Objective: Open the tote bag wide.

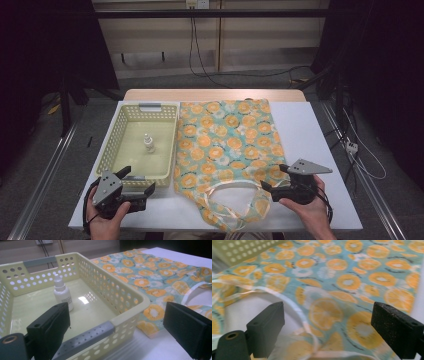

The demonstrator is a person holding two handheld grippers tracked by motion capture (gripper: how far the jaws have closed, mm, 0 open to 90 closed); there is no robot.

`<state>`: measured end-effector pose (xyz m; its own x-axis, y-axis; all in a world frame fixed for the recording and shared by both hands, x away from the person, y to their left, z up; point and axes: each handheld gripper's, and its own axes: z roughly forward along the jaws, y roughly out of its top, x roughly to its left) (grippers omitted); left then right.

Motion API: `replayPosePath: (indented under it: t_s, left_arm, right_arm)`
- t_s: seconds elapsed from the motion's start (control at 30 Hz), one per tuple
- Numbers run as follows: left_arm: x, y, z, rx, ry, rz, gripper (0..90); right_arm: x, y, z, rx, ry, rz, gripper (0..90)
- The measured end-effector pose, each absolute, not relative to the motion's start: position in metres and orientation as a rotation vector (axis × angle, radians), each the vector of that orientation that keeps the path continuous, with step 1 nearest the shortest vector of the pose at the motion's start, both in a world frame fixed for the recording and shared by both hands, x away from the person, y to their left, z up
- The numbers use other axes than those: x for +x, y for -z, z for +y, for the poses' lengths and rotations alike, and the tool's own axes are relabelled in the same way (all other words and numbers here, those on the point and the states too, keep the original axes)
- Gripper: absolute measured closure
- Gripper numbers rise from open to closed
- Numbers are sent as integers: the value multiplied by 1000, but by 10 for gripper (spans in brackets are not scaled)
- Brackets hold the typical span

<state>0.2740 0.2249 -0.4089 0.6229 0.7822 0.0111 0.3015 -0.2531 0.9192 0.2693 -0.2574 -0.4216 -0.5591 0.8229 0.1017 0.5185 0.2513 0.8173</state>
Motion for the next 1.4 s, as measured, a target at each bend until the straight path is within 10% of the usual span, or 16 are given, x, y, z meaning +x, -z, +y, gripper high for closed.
replayPosePath:
  t_s: [0.93, 1.1, 1.17, 1.4]
  left_arm:
    - [273, 410, 224, 1850, -581, 852, 70]
    - [273, 410, 225, 1848, -578, 851, 69]
    - [273, 410, 225, 1850, -578, 849, 70]
    - [274, 410, 224, 1852, -578, 850, 70]
  right_arm:
    - [245, 412, -162, 824, -1248, 2671, 349]
    - [246, 424, -160, 814, -1171, 2748, 525]
    - [250, 428, -162, 817, -1155, 2780, 735]
    - [258, 429, -169, 826, -1164, 2765, 895]
